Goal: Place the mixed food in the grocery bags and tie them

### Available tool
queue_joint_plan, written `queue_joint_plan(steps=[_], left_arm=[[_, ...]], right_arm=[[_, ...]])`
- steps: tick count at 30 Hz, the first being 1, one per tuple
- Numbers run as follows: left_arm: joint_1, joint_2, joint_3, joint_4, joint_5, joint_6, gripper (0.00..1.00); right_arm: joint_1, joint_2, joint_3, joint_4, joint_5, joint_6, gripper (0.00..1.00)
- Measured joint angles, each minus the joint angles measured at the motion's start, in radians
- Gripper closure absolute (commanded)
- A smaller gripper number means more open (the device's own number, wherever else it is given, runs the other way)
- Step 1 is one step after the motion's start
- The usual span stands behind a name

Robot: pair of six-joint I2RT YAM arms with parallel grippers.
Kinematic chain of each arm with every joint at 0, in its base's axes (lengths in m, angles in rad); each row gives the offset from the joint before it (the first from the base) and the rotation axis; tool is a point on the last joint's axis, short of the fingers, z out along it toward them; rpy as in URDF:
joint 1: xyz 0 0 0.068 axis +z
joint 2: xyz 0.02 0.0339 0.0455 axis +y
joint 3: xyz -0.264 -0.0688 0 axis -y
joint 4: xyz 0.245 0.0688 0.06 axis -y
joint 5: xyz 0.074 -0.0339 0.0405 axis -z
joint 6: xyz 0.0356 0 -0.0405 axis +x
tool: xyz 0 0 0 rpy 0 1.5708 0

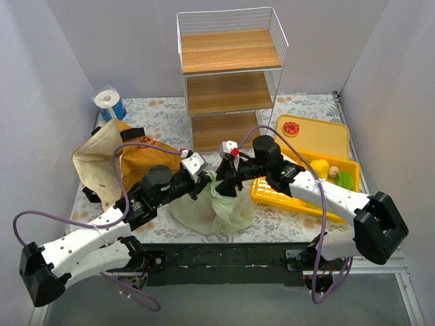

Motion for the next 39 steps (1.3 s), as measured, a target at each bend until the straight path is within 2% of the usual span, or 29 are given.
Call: queue_joint_plan(steps=[4,7,8,11,13,19,27,39], left_arm=[[0.002,0.0,0.0,0.006,-0.013,-0.031,1.0],[0.002,-0.001,-0.005,0.011,-0.018,-0.051,1.0],[0.001,-0.002,-0.009,0.012,-0.018,-0.058,1.0],[0.001,-0.006,-0.016,0.014,-0.017,-0.076,1.0],[0.001,-0.009,-0.016,0.018,-0.023,-0.08,1.0],[0.001,-0.012,-0.016,0.011,-0.064,-0.085,1.0],[-0.002,-0.004,0.003,-0.04,-0.074,-0.099,1.0],[-0.003,0.031,0.031,-0.067,-0.065,-0.095,0.99]], right_arm=[[0.008,-0.002,-0.023,0.066,0.034,0.04,0.46],[0.015,-0.002,-0.047,0.115,0.063,0.068,0.64],[0.015,-0.002,-0.054,0.129,0.073,0.081,0.75],[0.015,-0.001,-0.068,0.153,0.111,0.115,0.94],[0.013,-0.002,-0.068,0.158,0.134,0.132,0.98],[0.024,-0.029,-0.076,0.131,0.21,0.157,0.99],[0.035,-0.115,-0.074,-0.006,0.341,0.152,0.99],[0.037,-0.201,-0.077,-0.094,0.426,0.151,0.99]])
